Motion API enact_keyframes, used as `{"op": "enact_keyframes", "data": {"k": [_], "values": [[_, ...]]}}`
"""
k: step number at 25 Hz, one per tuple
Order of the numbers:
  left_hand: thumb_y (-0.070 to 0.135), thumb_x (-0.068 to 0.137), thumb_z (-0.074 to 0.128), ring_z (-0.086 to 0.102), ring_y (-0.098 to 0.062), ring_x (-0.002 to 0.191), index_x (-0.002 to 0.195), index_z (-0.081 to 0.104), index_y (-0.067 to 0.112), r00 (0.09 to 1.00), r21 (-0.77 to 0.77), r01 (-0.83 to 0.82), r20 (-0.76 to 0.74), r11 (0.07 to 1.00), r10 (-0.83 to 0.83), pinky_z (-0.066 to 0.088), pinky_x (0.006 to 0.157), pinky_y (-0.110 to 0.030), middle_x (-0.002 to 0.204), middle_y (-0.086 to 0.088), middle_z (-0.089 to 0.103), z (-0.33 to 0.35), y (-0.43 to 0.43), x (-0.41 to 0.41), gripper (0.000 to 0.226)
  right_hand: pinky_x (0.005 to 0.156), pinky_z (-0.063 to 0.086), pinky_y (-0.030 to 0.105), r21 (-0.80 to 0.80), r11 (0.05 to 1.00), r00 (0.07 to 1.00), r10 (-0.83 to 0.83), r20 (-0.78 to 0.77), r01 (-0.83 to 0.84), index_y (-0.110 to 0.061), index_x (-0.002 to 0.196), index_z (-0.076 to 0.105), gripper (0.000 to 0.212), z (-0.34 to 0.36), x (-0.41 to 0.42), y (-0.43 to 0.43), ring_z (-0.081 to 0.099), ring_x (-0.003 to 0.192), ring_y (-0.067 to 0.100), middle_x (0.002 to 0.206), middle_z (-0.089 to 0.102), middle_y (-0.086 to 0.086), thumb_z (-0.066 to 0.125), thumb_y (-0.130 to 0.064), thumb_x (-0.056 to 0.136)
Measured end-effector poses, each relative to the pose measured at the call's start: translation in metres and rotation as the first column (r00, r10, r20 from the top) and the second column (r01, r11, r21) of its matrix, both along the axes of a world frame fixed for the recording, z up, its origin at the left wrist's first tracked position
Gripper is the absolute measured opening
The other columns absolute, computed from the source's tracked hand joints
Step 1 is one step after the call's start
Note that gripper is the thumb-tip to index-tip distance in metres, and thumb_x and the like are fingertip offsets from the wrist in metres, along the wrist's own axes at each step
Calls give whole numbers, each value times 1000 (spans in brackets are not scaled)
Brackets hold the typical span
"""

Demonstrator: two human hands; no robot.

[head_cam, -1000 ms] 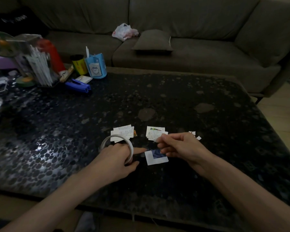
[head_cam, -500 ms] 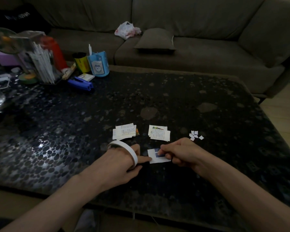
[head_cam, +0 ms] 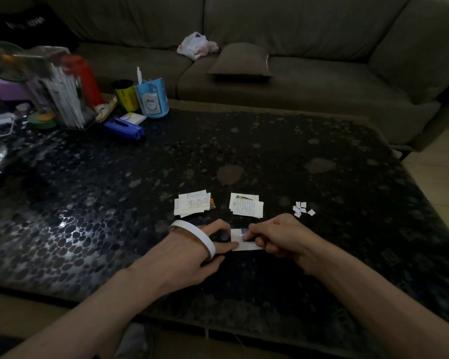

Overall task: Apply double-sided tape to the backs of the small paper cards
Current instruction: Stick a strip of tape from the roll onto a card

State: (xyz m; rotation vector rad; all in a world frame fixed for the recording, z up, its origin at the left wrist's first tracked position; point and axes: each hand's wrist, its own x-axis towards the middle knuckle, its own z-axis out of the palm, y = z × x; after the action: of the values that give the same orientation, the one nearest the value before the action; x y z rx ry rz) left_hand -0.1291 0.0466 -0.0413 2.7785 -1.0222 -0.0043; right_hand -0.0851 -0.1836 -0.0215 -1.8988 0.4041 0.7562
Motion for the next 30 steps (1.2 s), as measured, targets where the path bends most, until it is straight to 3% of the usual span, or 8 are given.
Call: {"op": "enact_keyframes", "data": {"k": [7, 14, 18, 25, 30], "values": [[38, 104, 46, 64, -11, 116, 143, 60, 36, 999, -52, 25, -23, 998, -26, 57, 91, -34, 156, 20, 44, -3, -1, 3, 42, 40, 33, 15, -16, 999, 1000, -31, 3, 31, -13, 89, 83, 22, -1, -1, -1, 44, 39, 3, 57, 64, -5, 68, -25, 100], [38, 103, 51, 67, -5, 104, 138, 64, 37, 1000, -114, 15, -12, 993, -16, 58, 85, -26, 150, 24, 50, -7, -1, 3, 38, 40, 35, 16, -35, 997, 998, -62, 6, 62, -13, 89, 82, 23, -1, 0, 1, 45, 38, 3, 58, 65, -4, 66, -24, 101], [38, 102, 49, 67, -5, 101, 144, 58, 36, 1000, -126, 5, -11, 992, -6, 58, 82, -27, 148, 23, 50, -9, -2, 4, 43, 36, 32, 15, -18, 997, 998, -68, 10, 69, -10, 88, 81, 26, -3, 0, 1, 44, 35, 3, 54, 66, -3, 65, -24, 103], [39, 105, 39, 61, -9, 78, 153, 42, 38, 1000, -3, 21, 13, 1000, -21, 55, 66, -32, 148, 22, 38, -8, -10, 6, 49, 38, 33, 15, 19, 997, 996, -74, -49, 75, -7, 93, 80, 27, -1, 4, 0, 46, 39, 4, 66, 74, 3, 62, -24, 105], [38, 104, 40, 56, -8, 70, 152, 45, 37, 999, 40, 5, 37, 999, -7, 54, 62, -33, 148, 20, 40, -6, -11, 5, 48, 40, 34, 15, 17, 996, 996, -84, -36, 85, -8, 91, 81, 26, -3, 4, 0, 47, 40, 5, 67, 75, 3, 64, -23, 103]]}}
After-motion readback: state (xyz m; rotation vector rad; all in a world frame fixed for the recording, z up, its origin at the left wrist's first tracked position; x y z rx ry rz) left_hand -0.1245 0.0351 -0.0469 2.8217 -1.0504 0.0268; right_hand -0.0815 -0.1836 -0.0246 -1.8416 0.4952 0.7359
